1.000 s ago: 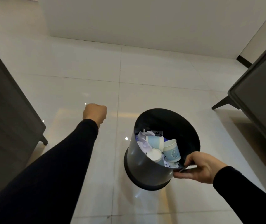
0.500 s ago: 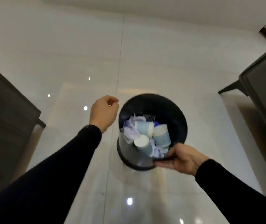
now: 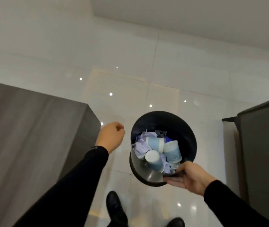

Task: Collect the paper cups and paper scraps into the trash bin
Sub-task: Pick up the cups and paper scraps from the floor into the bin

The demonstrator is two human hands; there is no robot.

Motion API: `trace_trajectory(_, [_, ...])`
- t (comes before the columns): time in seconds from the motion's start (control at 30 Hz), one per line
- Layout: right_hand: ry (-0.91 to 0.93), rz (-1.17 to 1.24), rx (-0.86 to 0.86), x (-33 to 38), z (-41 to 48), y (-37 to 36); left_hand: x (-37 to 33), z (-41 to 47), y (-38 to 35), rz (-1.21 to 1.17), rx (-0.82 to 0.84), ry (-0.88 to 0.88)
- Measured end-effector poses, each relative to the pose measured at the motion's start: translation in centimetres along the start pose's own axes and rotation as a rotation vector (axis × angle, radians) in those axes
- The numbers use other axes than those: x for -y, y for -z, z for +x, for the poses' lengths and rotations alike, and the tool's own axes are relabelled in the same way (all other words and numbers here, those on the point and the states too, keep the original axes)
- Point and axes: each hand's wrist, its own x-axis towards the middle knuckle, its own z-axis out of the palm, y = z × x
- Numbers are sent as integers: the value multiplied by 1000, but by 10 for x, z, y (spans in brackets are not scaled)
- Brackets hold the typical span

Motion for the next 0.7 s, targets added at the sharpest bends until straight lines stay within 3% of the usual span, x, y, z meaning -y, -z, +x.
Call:
trace_trajectory(0.27, [129,44,-30,101,-113,-69,-79,-19,123,-10,-61,-23])
trace_trajectory(0.7, [242,-256,48,331,-85,-138,-197,88,210,-46,-263,151])
